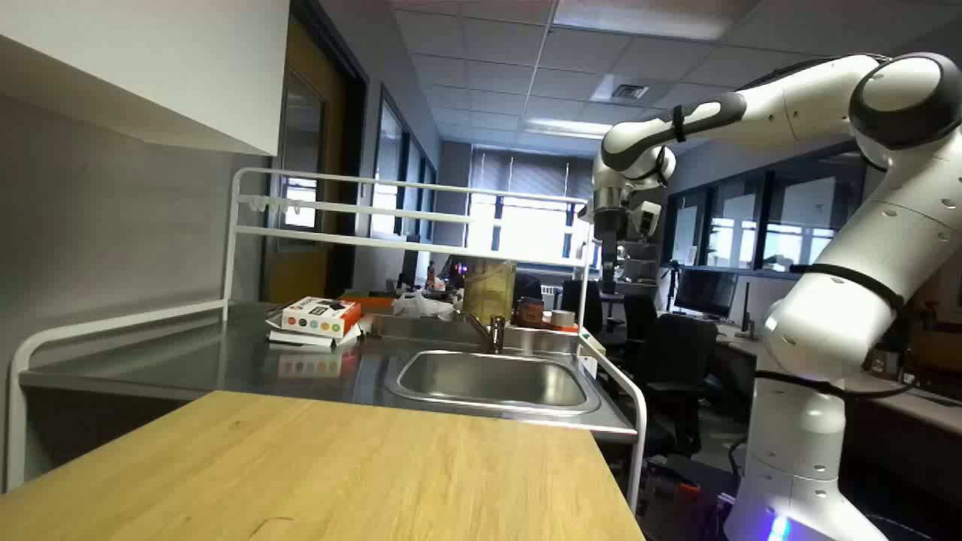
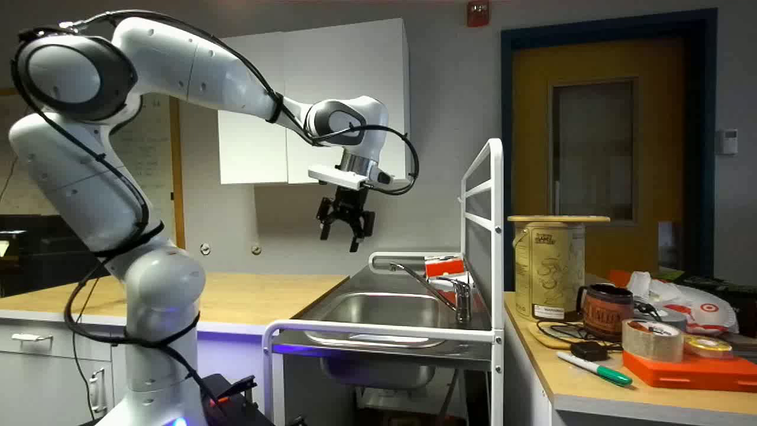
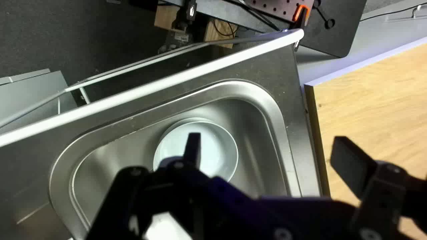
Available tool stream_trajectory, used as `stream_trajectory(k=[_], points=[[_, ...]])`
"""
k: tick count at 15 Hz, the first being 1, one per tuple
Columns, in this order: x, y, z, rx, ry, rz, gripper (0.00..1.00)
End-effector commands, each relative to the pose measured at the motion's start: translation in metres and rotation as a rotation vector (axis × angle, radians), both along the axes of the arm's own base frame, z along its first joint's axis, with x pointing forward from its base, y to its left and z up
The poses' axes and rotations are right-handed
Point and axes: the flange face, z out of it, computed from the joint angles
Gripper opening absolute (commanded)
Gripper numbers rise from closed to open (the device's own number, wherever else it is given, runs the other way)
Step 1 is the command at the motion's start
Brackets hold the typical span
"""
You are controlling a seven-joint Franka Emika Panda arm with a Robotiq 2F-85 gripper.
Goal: Pull the faucet of the sink to the right.
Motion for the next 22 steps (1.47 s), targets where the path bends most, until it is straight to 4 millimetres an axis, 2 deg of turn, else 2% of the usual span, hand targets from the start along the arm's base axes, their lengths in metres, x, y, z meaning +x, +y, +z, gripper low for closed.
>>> stream_trajectory(k=[1,10,13,17,22], points=[[0.000,0.000,0.001,0.000,-0.001,0.000,1.00],[0.000,0.000,0.001,0.000,-0.002,0.000,1.00],[0.014,-0.005,-0.002,0.009,0.020,-0.056,1.00],[0.054,0.005,-0.011,-0.003,0.040,-0.137,1.00],[0.131,0.032,-0.019,-0.067,0.054,-0.337,1.00]])
